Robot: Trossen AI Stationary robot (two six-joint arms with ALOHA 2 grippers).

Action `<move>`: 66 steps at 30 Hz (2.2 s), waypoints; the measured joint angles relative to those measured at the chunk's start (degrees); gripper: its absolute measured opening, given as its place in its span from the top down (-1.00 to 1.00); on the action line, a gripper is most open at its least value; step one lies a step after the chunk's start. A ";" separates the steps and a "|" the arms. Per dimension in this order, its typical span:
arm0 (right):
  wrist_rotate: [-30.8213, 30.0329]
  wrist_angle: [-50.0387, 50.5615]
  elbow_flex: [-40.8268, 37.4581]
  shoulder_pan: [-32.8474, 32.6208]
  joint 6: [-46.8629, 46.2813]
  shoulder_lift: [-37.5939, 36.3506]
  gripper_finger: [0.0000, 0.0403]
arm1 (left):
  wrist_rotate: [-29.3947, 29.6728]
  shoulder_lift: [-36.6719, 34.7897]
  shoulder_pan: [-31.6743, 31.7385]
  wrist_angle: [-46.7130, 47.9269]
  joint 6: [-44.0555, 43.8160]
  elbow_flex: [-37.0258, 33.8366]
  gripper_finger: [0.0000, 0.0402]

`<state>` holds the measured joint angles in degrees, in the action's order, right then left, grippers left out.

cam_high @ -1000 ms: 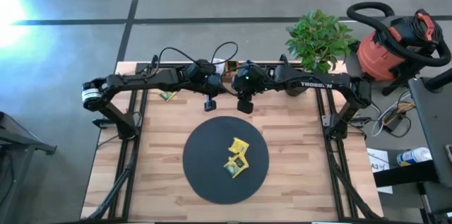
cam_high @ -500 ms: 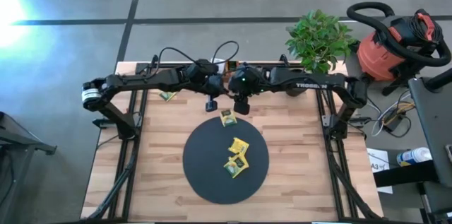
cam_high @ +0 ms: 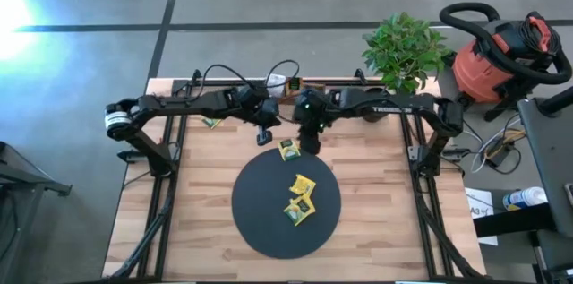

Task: Pick & Place Tea
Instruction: Put the green tea bag into the right section of the wooden organizer

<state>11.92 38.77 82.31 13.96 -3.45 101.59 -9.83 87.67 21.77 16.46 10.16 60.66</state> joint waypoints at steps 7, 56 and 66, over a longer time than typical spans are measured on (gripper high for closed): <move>12.16 -10.54 -5.64 0.74 -9.78 3.25 0.39 | -11.19 3.61 3.79 -12.86 -21.52 -9.48 1.00; -0.01 -25.76 -11.17 -2.93 -24.65 14.65 0.71 | -15.21 13.06 4.44 -19.35 -34.06 -11.62 0.99; -0.04 -25.76 -11.19 -2.95 -24.44 14.65 0.71 | -15.17 13.19 4.67 -19.01 -34.14 -11.40 0.93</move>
<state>11.88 13.02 71.11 11.00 -27.89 116.25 -25.00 100.86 26.43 -2.54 -23.99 49.25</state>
